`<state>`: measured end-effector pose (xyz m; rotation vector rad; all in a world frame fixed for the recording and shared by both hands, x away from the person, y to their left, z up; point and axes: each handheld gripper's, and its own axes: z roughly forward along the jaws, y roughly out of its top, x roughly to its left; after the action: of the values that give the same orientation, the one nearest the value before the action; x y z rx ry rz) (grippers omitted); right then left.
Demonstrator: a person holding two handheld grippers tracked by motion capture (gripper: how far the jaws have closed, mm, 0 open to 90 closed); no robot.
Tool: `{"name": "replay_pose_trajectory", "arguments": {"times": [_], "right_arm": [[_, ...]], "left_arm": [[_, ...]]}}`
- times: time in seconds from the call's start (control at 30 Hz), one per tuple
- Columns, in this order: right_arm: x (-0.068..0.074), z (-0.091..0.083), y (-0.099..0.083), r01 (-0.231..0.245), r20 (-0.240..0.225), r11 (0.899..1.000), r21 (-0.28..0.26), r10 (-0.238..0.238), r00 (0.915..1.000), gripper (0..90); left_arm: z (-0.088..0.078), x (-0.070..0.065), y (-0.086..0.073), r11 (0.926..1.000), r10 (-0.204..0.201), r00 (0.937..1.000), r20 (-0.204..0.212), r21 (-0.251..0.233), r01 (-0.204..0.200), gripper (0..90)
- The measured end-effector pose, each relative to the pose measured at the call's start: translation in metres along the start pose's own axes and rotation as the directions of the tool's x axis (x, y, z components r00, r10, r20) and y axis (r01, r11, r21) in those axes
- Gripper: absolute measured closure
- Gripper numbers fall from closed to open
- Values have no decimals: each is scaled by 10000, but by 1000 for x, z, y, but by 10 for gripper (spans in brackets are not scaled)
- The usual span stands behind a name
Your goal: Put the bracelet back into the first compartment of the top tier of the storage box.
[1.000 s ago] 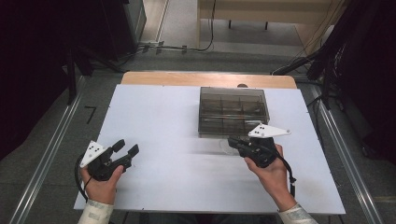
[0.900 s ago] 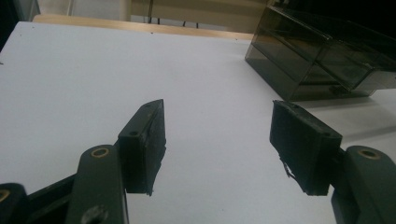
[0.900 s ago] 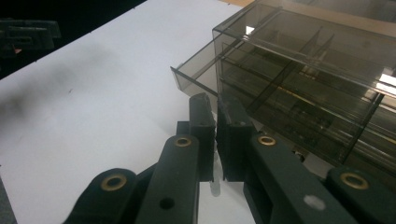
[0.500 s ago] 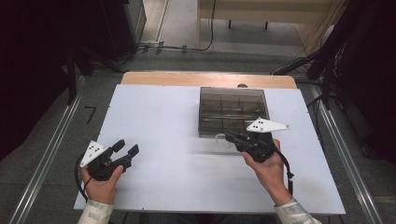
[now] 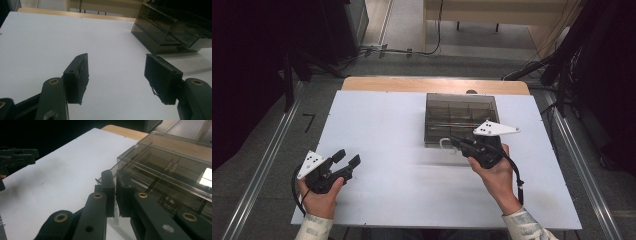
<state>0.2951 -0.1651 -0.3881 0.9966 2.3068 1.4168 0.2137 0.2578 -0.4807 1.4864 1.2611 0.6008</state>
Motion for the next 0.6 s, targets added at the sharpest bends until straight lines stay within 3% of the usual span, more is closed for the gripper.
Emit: {"name": "replay_pose_trajectory", "arguments": {"times": [0.6], "right_arm": [[0, 15, 20, -56, -35, 9998, -192, 55, 10000, 833]], "left_arm": [[-1, 1, 0, 10000, -23, 10000, 18, -72, 23, 368]]}}
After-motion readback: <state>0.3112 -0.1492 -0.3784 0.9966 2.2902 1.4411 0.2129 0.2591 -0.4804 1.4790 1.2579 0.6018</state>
